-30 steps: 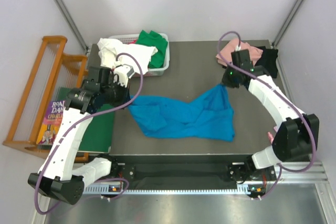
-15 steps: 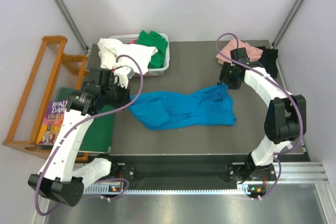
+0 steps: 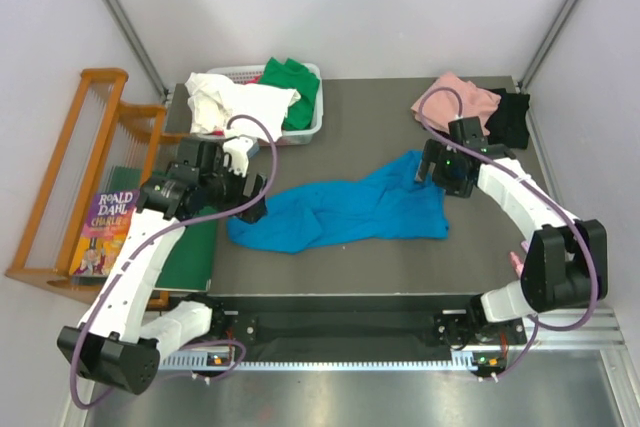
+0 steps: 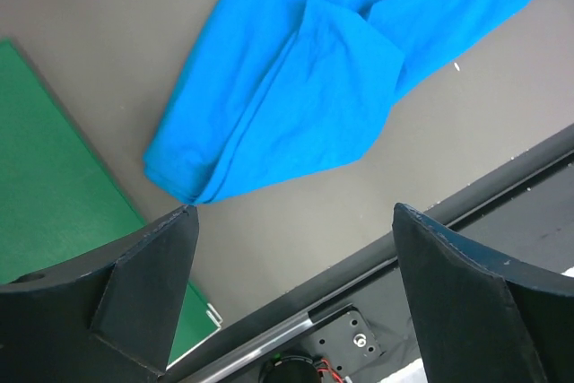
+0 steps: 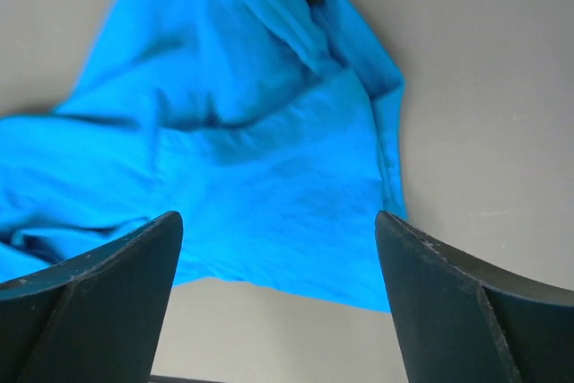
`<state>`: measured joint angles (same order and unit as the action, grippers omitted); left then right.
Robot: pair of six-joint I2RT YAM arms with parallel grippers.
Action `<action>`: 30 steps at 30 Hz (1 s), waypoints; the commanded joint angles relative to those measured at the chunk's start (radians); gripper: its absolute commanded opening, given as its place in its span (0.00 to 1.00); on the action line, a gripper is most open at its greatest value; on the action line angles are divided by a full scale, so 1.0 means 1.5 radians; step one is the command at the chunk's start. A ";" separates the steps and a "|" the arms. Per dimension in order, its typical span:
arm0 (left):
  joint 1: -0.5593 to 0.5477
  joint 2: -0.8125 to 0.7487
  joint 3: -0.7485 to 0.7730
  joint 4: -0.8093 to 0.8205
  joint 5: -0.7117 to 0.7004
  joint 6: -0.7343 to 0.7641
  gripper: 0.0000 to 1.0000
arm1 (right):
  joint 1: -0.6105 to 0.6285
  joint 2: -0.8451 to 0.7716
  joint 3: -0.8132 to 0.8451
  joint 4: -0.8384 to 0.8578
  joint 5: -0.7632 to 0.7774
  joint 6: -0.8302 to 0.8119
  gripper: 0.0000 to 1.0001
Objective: Fold and stack the t-shirts
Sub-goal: Flatten the tshirt out
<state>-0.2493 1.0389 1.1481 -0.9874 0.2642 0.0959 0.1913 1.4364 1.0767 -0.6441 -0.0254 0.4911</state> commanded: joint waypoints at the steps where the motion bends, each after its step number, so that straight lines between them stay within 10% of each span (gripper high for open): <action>1: 0.003 0.017 -0.032 0.064 0.048 -0.010 0.92 | -0.003 0.011 -0.038 0.032 -0.019 -0.002 0.86; 13: -0.027 0.233 -0.059 0.132 0.053 0.015 0.80 | -0.003 0.057 -0.047 0.076 -0.062 -0.003 0.73; 23: -0.148 0.428 0.018 0.171 -0.017 0.007 0.76 | -0.003 0.056 -0.037 0.066 -0.065 -0.010 0.26; 30: -0.151 0.542 0.080 0.146 -0.022 0.003 0.75 | -0.003 0.049 -0.048 0.066 -0.055 -0.022 0.26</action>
<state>-0.4805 1.8259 1.2182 -0.7670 0.2485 0.1028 0.1913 1.5330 1.0012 -0.5636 -0.1158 0.4797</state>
